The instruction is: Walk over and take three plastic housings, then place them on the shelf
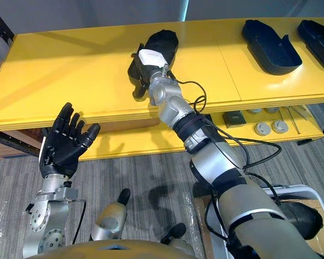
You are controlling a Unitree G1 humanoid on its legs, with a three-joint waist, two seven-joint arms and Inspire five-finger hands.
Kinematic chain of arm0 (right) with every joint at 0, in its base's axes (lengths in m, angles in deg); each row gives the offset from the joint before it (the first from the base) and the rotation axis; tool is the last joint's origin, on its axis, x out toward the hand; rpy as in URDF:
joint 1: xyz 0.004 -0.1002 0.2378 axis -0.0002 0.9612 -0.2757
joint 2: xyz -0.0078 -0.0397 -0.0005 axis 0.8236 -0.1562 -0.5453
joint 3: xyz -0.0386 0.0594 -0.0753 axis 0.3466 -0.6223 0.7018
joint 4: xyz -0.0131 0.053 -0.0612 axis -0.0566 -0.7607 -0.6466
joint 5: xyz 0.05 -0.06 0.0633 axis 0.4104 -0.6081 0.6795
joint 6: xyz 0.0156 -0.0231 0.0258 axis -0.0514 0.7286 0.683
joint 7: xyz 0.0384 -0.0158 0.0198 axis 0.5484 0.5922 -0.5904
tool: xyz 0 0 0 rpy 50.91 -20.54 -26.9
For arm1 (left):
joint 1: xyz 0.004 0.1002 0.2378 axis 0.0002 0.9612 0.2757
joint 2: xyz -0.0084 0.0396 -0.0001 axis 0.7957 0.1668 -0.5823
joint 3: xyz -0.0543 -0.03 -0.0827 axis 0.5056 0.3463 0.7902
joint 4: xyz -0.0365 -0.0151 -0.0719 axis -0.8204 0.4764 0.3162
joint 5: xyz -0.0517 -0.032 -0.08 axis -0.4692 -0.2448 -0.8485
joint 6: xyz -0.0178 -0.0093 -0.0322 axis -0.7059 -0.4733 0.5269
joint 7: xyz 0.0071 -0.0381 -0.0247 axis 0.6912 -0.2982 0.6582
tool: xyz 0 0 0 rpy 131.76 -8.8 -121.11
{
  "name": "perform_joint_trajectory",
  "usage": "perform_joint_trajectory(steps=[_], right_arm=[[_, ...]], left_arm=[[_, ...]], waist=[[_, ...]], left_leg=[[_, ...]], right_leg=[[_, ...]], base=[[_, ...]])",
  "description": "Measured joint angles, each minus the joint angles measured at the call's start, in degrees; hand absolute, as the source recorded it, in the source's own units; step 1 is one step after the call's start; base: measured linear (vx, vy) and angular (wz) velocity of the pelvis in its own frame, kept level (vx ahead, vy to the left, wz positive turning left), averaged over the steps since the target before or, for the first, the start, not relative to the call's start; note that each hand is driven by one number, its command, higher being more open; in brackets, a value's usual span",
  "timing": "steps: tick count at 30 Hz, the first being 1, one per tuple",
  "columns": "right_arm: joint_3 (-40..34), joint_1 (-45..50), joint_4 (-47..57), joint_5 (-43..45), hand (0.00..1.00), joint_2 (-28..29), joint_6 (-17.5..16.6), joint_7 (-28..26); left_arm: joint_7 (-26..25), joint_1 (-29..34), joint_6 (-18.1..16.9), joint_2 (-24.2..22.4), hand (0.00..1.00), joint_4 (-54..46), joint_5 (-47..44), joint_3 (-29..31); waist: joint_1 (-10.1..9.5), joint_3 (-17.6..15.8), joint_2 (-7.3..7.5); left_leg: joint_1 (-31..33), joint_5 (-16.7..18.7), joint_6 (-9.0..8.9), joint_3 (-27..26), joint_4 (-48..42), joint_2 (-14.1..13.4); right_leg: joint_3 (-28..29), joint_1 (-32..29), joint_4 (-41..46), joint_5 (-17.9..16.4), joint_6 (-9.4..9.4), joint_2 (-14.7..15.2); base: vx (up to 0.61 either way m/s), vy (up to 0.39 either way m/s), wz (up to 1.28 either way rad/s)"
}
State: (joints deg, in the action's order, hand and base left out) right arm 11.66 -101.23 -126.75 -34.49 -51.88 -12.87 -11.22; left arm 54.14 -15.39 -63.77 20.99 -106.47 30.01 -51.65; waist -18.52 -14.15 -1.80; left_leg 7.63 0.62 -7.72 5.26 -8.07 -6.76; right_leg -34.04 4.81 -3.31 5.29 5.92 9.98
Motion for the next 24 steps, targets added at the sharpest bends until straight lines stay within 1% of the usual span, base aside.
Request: perform_joint_trajectory(steps=[1, 3, 4, 6, 8, 10, 13, 14, 16, 18, 19, 21, 24], right_arm=[[0.48, 0.00, 0.07, 0.04, 0.00, -0.07, -0.28, -0.93], [1.89, -0.11, 0.43, -0.26, 0.00, -0.69, -0.77, -0.57], [2.80, -0.34, 0.45, -0.21, 0.00, -1.81, -1.15, -0.77], [3.08, -0.39, 0.40, -0.36, 0.00, -2.54, -1.05, -0.69], [3.08, -0.51, 0.39, -0.75, 0.00, -3.66, -0.84, 0.79], [3.31, -0.78, 0.52, -1.18, 0.00, -4.95, -2.39, 0.90], [3.17, -0.76, 0.41, -1.19, 0.00, -5.05, -1.92, 1.48], [3.39, -0.75, 0.38, -1.22, 0.00, -5.91, -3.35, 1.28], [3.85, -0.75, 0.41, -1.32, 0.00, -6.25, -4.18, 1.45], [4.60, -0.76, 0.44, -1.44, 0.00, -7.27, -6.44, 1.83], [4.88, -0.78, 0.44, -1.54, 0.00, -7.58, -7.00, 2.02], [6.83, -0.79, 0.46, -2.06, 0.00, -9.22, -9.10, 3.18], [8.93, -1.53, 0.43, -2.06, 0.00, -10.80, -10.82, 3.70]], left_arm=[[0.01, 0.00, 0.00, 0.21, 1.00, 0.00, 0.00, 0.02], [0.05, -0.05, 0.00, 0.74, 1.00, 0.00, 0.01, 0.02], [0.05, -0.07, 0.00, 1.04, 1.00, 0.00, 0.01, 0.04], [0.05, -0.07, -0.01, 1.04, 1.00, 0.00, 0.01, 0.12], [0.05, -0.13, 0.00, 1.05, 1.00, 0.00, 0.01, 0.39], [0.08, -0.40, 0.00, 1.06, 1.00, 0.00, 0.01, 0.37], [0.07, -1.11, 0.00, 1.06, 1.00, 0.00, 0.01, 0.63], [0.10, -1.41, -0.01, 1.08, 1.00, 0.00, 0.01, 0.60], [0.12, -1.44, -0.01, 1.11, 1.00, 0.00, 0.01, 0.53], [0.13, -1.40, -0.01, 1.56, 1.00, 0.00, 0.00, 0.52], [0.13, -1.39, -0.01, 1.78, 1.00, 0.00, 0.00, 0.52], [0.18, -1.36, -0.02, 2.35, 1.00, 0.00, 0.00, 0.52], [0.35, -1.25, -0.05, 2.72, 1.00, 0.00, 0.00, 0.51]], waist=[[0.07, -0.11, 0.18], [0.02, -0.32, 0.53], [-0.04, -0.60, 1.01], [-0.06, -0.87, 1.46], [0.09, -1.26, 2.18], [-0.06, -1.47, 2.36], [0.01, -1.69, 2.61], [0.04, -1.81, 2.73], [0.14, -1.86, 2.79], [0.24, -1.88, 2.82], [0.24, -1.90, 2.85], [0.20, -1.95, 2.93], [0.12, -2.08, 3.04]], left_leg=[[0.01, 0.03, 0.05, -0.17, -0.09, -0.04], [0.09, 0.16, 0.08, -0.30, -0.35, -0.15], [0.27, 0.42, 0.13, -0.37, -0.87, -0.17], [0.30, 0.46, 0.16, -0.44, -0.97, -0.13], [1.05, 0.94, 0.13, -0.65, -2.00, -0.18], [1.44, 1.21, 0.22, -0.69, -2.63, -0.15], [1.55, 1.38, 0.24, -0.69, -2.96, -0.15], [1.56, 1.45, 0.28, -0.69, -3.06, -0.15], [1.65, 1.65, 0.28, -0.70, -3.30, -0.15], [1.82, 1.97, 0.31, -0.75, -3.76, -0.18], [1.84, 1.98, 0.31, -0.75, -3.76, -0.17], [1.92, 2.00, 0.31, -0.68, -3.75, -0.16], [2.01, 2.00, 0.30, -0.61, -3.76, -0.16]], right_leg=[[0.10, -0.14, 0.03, 0.03, 0.02, -0.01], [0.62, -0.38, 0.13, 0.06, 0.03, -0.03], [0.88, -0.43, 0.16, 0.10, 0.06, -0.05], [0.92, -0.45, 0.17, 0.13, 0.10, -0.06], [1.06, -0.80, 0.22, 0.19, 0.12, -0.09], [1.25, -0.96, 0.21, 0.33, 0.10, -0.10], [1.32, -0.96, 0.21, 0.37, 0.13, -0.10], [1.36, -0.95, 0.20, 0.38, 0.13, -0.10], [1.38, -0.94, 0.19, 0.38, 0.14, -0.10], [1.39, -0.94, 0.17, 0.38, 0.14, -0.13], [1.39, -0.94, 0.16, 0.38, 0.14, -0.12], [1.35, -0.95, 0.13, 0.38, 0.14, -0.13], [1.29, -0.96, 0.10, 0.38, 0.14, -0.15]], base=[[-0.02, 0.007, -0.10], [-0.02, 0.011, -0.09], [-0.01, 0.015, -0.04], [0.00, 0.000, 0.00], [-0.01, 0.022, -0.04], [0.00, 0.011, -0.02], [0.00, 0.000, 0.00], [0.00, 0.000, 0.00], [0.00, 0.000, 0.00], [0.00, 0.000, 0.00], [0.00, 0.000, 0.00], [0.00, 0.000, 0.00], [0.00, 0.000, 0.00]])
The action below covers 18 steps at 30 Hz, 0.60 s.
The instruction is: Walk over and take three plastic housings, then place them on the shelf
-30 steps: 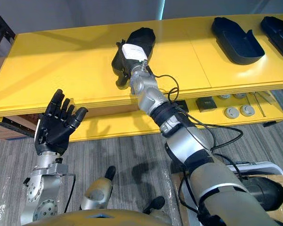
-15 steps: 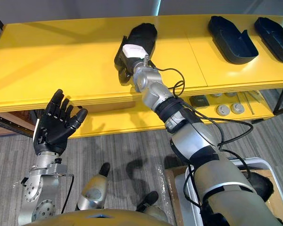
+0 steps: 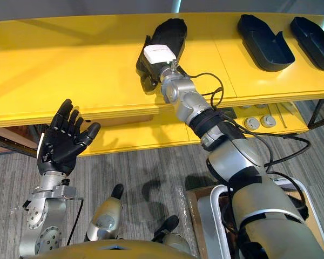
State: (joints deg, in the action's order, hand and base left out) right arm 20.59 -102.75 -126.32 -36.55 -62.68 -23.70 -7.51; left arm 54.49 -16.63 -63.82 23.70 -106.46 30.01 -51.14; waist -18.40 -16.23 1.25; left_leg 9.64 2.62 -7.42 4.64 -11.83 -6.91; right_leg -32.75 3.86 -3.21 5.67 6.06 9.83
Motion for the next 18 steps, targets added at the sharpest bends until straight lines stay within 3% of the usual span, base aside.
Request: perform_joint_trajectory(steps=[3, 8, 15, 18], right_arm=[[2.01, -0.64, -0.05, 0.00, 0.00, -2.21, -3.26, 0.73], [8.54, -4.27, -0.59, 0.86, 0.00, -8.24, -11.65, 2.69], [11.28, -5.19, -2.55, 6.78, 0.00, -14.69, -19.43, 3.80], [11.40, -5.21, -2.79, 10.49, 0.00, -17.34, -21.28, 2.68]], left_arm=[[0.60, 0.03, -0.06, 1.02, 1.00, 0.12, 0.00, 0.01], [1.71, 0.14, -0.21, 2.26, 1.00, 0.80, -0.02, -0.01], [2.56, 0.27, -1.43, 3.39, 1.00, 3.65, -0.27, 0.10], [3.04, 0.30, -1.44, 3.83, 1.00, 4.24, -0.48, 0.12]], waist=[[-0.15, -0.24, 0.40], [-0.20, -0.77, 1.23], [-0.40, -0.84, 1.36], [-0.28, -0.86, 1.39]], left_leg=[[0.16, 0.00, 0.00, 0.20, 0.00, 0.08], [1.25, -0.01, 0.00, 0.42, -0.27, 0.21], [1.30, -0.01, 0.00, 0.58, -0.24, 0.26], [1.28, -0.01, 0.00, 0.51, -0.35, 0.20]], right_leg=[[-0.19, -0.02, -0.02, 0.00, 0.00, 0.01], [-0.58, -0.69, -0.03, 0.03, 0.05, 0.02], [-0.84, -0.61, -0.02, 0.03, 0.06, 0.05], [-0.76, -0.60, 0.03, 0.04, 0.06, 0.02]], base=[[0.00, 0.012, 0.03], [0.00, 0.013, 0.04], [0.00, 0.000, 0.00], [0.00, 0.000, 0.00]])
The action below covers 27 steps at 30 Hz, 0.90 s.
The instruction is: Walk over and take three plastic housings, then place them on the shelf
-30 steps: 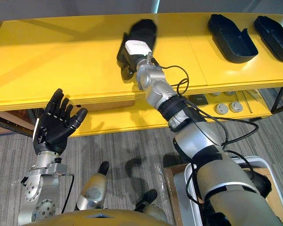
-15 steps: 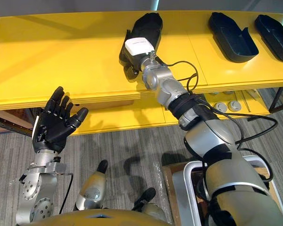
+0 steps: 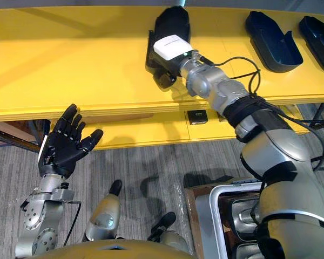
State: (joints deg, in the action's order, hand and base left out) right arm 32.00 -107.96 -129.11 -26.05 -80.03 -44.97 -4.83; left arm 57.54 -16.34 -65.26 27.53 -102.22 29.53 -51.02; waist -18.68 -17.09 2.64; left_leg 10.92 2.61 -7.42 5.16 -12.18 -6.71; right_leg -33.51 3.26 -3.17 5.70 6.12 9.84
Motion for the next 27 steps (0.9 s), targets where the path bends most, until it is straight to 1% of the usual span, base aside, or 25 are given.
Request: perform_joint_trajectory(steps=[5, 7, 12, 14, 18, 22, 26, 27], right_arm=[[-0.01, -0.01, 0.00, 4.32, 0.00, -3.80, -1.62, -4.76], [-0.01, -0.02, -0.01, 5.39, 0.00, -4.35, -2.50, -5.53], [-0.01, -0.07, 0.00, 7.23, 0.00, -6.10, -6.95, -8.78], [0.00, -0.13, 0.01, 7.35, 0.00, -6.37, -9.55, -9.64], [0.33, -0.28, -0.04, 7.93, 0.00, -6.38, -11.81, -9.73], [1.01, -0.43, -1.01, 9.05, 0.00, -6.38, -12.92, -9.72], [2.09, -0.68, -1.75, 9.09, 0.00, -6.38, -12.69, -9.61], [2.38, -1.35, -1.73, 9.11, 1.00, -6.38, -12.66, -9.46]], left_arm=[[1.24, 0.13, 0.00, 0.03, 1.00, 0.31, -0.06, 0.00], [1.48, 0.42, 0.00, 0.07, 1.00, 0.32, -0.23, 0.00], [1.85, 1.10, 0.00, 0.26, 1.00, 0.39, -2.00, 0.18], [2.37, 1.51, 0.00, 1.05, 1.00, 1.17, -2.01, 0.67], [3.04, 1.62, 0.00, 1.99, 1.00, 1.23, -2.03, 0.72], [3.76, 1.38, 0.00, 2.41, 1.00, 1.27, -2.03, 0.86], [4.13, 1.32, -0.30, 4.02, 1.00, 1.68, -2.06, 1.11], [4.13, 1.60, -0.49, 4.33, 1.00, 1.93, -2.24, 1.41]], waist=[[0.08, 0.00, 0.01], [0.21, 0.00, 0.01], [0.11, 0.00, 0.02], [0.07, -0.04, 0.09], [-0.30, -0.38, 0.72], [-1.15, -0.56, 1.04], [-1.82, -0.79, 1.38], [-1.77, -0.92, 1.54]], left_leg=[[-0.17, 0.00, 0.00, -0.20, -0.10, -0.08], [-0.33, 0.00, 0.00, -0.31, -0.09, -0.11], [-0.35, 0.00, -0.01, -0.36, -0.09, -0.15], [-0.34, 0.00, -0.01, -0.35, -0.07, -0.16], [-0.32, 0.00, -0.01, -0.17, -0.06, -0.14], [0.13, 0.01, -0.01, 0.27, -0.42, -0.03], [0.81, 0.00, -0.03, 0.81, -0.72, 0.02], [1.10, 0.01, -0.03, 0.79, -0.82, 0.03]], right_leg=[[0.30, 0.06, 0.08, 0.01, 0.02, -0.02], [0.42, 0.14, 0.09, 0.01, 0.02, -0.02], [0.45, 0.17, 0.09, 0.02, 0.02, -0.06], [0.43, 0.16, 0.09, 0.02, 0.03, -0.07], [0.23, 0.27, 0.07, 0.02, 0.03, -0.10], [-0.22, 0.29, 0.07, 0.02, 0.02, -0.11], [-0.70, 0.05, 0.06, 0.01, 0.02, -0.18], [-0.64, -0.25, 0.07, 0.02, 0.02, -0.17]], base=[[0.00, 0.000, 0.00], [0.00, 0.000, 0.00], [0.00, 0.000, 0.00], [0.00, 0.000, 0.00], [0.00, 0.000, 0.01], [0.00, 0.000, 0.07], [-0.01, 0.006, 0.06], [0.00, 0.000, 0.00]])
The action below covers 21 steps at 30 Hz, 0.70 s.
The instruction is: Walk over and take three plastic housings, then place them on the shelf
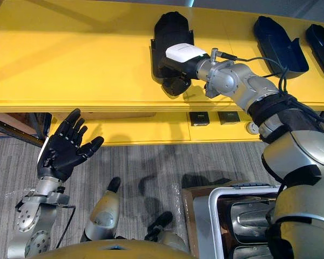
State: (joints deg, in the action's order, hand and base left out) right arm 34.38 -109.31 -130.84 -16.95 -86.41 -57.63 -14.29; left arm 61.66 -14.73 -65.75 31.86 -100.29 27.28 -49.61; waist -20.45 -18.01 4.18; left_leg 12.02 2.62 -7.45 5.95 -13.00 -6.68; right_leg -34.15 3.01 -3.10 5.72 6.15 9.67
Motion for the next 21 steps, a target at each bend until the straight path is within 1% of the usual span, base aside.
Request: perform_joint_trajectory(steps=[1, 4, 5, 8, 14, 17, 19, 21], right_arm=[[0.40, -0.50, -0.02, 0.00, 1.00, 0.00, 0.15, 0.07], [0.57, -1.53, -0.57, 0.00, 1.00, 0.00, 2.02, 2.17], [0.65, -2.12, -0.70, -0.09, 1.00, 0.00, 3.13, 2.25], [0.62, -2.75, -2.25, -0.09, 1.00, 0.00, 4.94, 2.47], [0.33, -2.76, -3.75, -0.63, 1.00, 0.00, 5.11, 4.08], [-1.65, -2.63, -4.10, -1.66, 1.00, -0.05, 4.82, 5.31], [-3.07, -2.55, -3.16, -2.24, 1.00, -1.55, 4.17, 6.30], [-5.07, -1.74, -1.37, -2.97, 1.00, -4.15, 3.50, 6.93]], left_arm=[[-0.01, 0.13, -0.01, 0.13, 1.00, 0.00, 0.00, 0.20], [-0.07, -0.03, -0.61, 0.21, 1.00, 0.03, -0.02, 0.40], [-0.05, -0.10, -1.17, 0.43, 1.00, 0.47, -0.02, 0.39], [-0.10, -1.54, -2.06, 2.71, 1.00, 3.41, -0.04, 0.24], [-0.22, -1.83, -2.10, 3.46, 1.00, 5.62, -0.51, 0.08], [-0.23, -1.71, -2.19, 3.36, 1.00, 5.42, -0.52, 0.15], [-0.23, -1.59, -2.19, 3.29, 1.00, 4.27, -0.53, 0.21], [-0.13, -0.58, -2.19, 2.23, 1.00, 1.31, -0.54, 0.85]], waist=[[0.10, -0.07, 0.08], [0.13, -0.69, 0.06], [0.09, -0.81, 0.01], [-0.09, -0.88, 0.01], [0.18, -1.03, -0.23], [0.44, -1.14, -0.39], [0.63, -1.16, -0.43], [0.95, -1.16, -0.44]], left_leg=[[0.31, 0.00, 0.00, 0.03, -0.16, 0.00], [1.42, 0.07, -0.07, 0.13, -0.80, -0.04], [1.62, 0.04, -0.02, 0.06, -0.83, -0.10], [1.92, 0.03, -0.02, 0.03, -0.87, -0.59], [1.88, 0.00, -0.07, -0.10, -0.83, -1.41], [1.34, -0.12, -0.26, -0.62, -0.51, -1.34], [1.20, -0.18, -0.27, -0.75, -0.33, -1.20], [0.22, -0.49, -0.26, -0.96, 0.57, -0.78]], right_leg=[[0.00, -0.21, 0.00, 0.00, 0.00, 0.00], [0.06, -1.04, 0.04, 0.22, -0.09, 0.00], [0.16, -1.23, -0.06, 0.32, -0.09, -0.17], [0.32, -1.58, -0.12, 0.37, -0.19, -0.63], [0.93, -1.89, -0.13, 0.25, -0.37, -1.00], [1.14, -1.80, 0.02, 0.22, -0.43, -0.88], [1.23, -1.79, 0.07, 0.22, -0.43, -0.86], [1.22, -1.32, 0.11, 0.22, -0.42, -0.54]], base=[[-0.03, 0.022, -0.01], [-0.03, 0.024, -0.01], [-0.03, 0.006, -0.04], [-0.01, -0.003, -0.04], [-0.02, 0.006, -0.06], [-0.01, 0.013, -0.03], [-0.01, 0.012, -0.02], [0.00, 0.000, 0.00]])
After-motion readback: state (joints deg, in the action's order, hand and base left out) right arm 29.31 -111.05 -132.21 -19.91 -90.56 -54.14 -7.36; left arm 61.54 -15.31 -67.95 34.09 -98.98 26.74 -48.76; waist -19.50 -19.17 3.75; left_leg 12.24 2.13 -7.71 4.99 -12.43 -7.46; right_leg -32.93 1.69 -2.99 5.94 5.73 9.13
